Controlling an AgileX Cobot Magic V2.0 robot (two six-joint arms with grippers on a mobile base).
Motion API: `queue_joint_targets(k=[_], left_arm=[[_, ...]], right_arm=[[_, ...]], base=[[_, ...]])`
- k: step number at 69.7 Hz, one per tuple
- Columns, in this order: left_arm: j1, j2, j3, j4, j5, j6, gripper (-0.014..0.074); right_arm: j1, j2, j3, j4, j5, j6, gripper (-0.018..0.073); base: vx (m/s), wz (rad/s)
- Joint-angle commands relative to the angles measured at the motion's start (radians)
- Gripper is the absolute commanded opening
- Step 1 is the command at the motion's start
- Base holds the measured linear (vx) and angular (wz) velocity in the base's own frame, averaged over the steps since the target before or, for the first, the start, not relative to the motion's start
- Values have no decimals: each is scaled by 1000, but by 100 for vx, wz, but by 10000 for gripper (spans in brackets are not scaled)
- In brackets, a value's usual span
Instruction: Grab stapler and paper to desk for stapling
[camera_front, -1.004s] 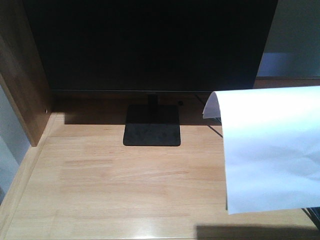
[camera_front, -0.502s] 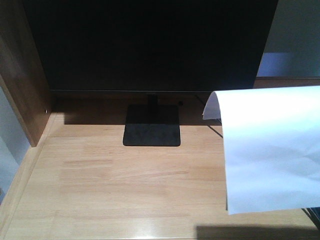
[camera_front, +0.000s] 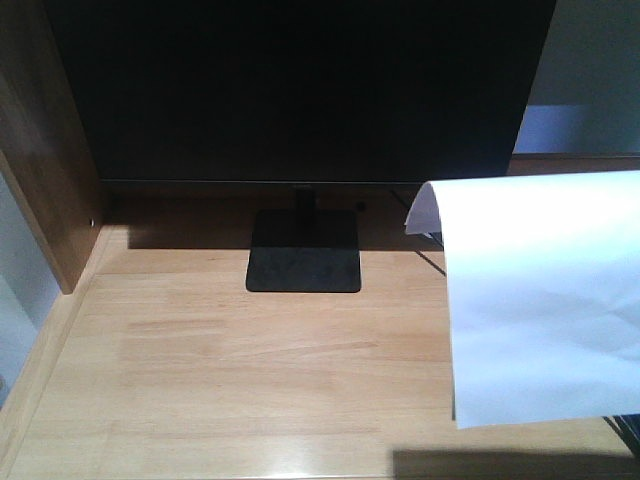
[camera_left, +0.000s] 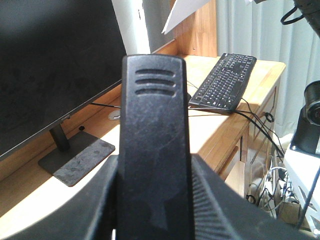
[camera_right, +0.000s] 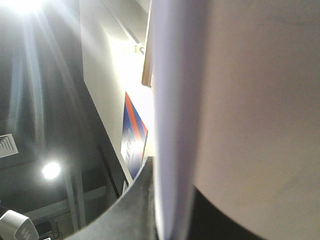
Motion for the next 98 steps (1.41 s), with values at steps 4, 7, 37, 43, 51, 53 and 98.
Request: queue_joint_targets(k=[4, 7, 37, 43, 51, 53, 98], left_arm=[[-5, 21, -23, -25, -114, 0, -6], [-5, 21, -23, -25, -114, 0, -6], [-5, 21, -23, -24, -98, 0, -6], [-5, 22, -23, -24, -83, 0, -6], [-5, 25, -23, 5, -92, 0, -6], [-5, 30, -23, 18, -95, 0, -6], [-5, 572, -23, 40, -343, 206, -6]], right_arm=[[-8, 8, -25, 9, -39, -1, -6], [-8, 8, -25, 9, -39, -1, -6], [-8, 8, -25, 9, -39, -1, -6], [-8, 8, -25, 9, -38, -1, -6], [-8, 8, -25, 9, -38, -1, -6], [-8, 8, -25, 9, -38, -1, -6], [-8, 8, -25, 9, -38, -1, -6]], base=[[0, 0], [0, 0], [0, 0], [0, 0], [0, 0], [0, 0], [0, 0]])
